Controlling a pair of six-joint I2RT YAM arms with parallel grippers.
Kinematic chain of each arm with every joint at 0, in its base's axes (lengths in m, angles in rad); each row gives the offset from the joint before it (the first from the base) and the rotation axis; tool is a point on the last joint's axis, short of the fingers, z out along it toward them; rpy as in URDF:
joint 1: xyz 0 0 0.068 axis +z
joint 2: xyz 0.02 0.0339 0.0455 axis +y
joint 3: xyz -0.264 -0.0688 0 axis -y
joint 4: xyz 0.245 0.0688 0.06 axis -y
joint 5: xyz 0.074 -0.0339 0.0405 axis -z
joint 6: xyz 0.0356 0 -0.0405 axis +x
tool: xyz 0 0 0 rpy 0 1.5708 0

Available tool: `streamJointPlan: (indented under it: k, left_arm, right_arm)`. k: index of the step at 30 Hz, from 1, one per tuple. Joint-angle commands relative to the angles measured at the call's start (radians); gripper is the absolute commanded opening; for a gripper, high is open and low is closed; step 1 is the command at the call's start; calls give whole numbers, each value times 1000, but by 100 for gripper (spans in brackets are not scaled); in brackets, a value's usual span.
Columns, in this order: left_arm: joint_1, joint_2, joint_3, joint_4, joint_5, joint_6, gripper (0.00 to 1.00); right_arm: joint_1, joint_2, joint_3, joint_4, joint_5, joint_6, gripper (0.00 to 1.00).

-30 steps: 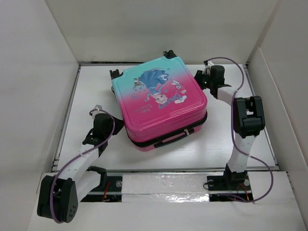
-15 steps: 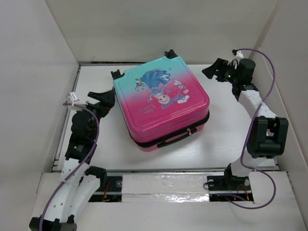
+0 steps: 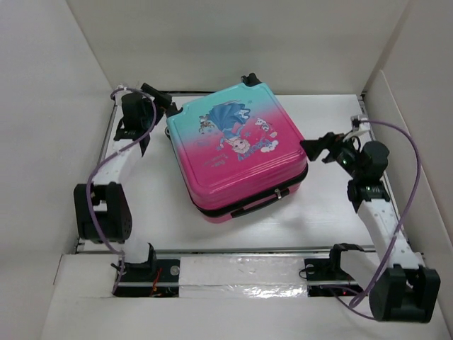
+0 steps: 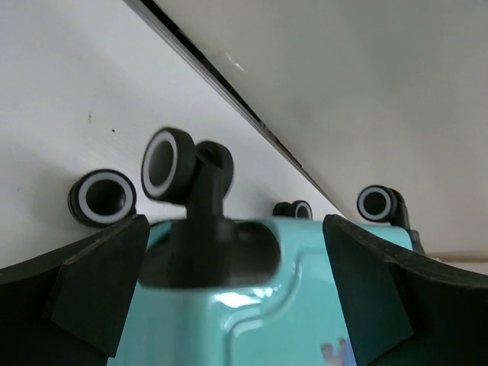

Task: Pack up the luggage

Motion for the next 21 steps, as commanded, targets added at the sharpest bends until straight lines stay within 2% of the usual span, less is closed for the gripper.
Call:
streamJointPlan:
  k: [1,4,7,12,21]
  left_arm:
    - [68,103,127,-5,154,26,99]
    - [103,180,142,76,248,-8,99]
    - [114,249,139,168,337,-64,99]
    - [114,358,181,194,435,-109,99]
    - [105,435,130,458,493,-270,99]
  right_arm:
    - [6,-162,-112,26,57,-35,100]
    - [-3,-295,-185,-72,80,-93,100]
    - [9,-349,-194,-135,62,-108,100]
    - [31,-334,-183,-164,14,-133,100]
    - [40,-334,-211,-161,-27,-135,100]
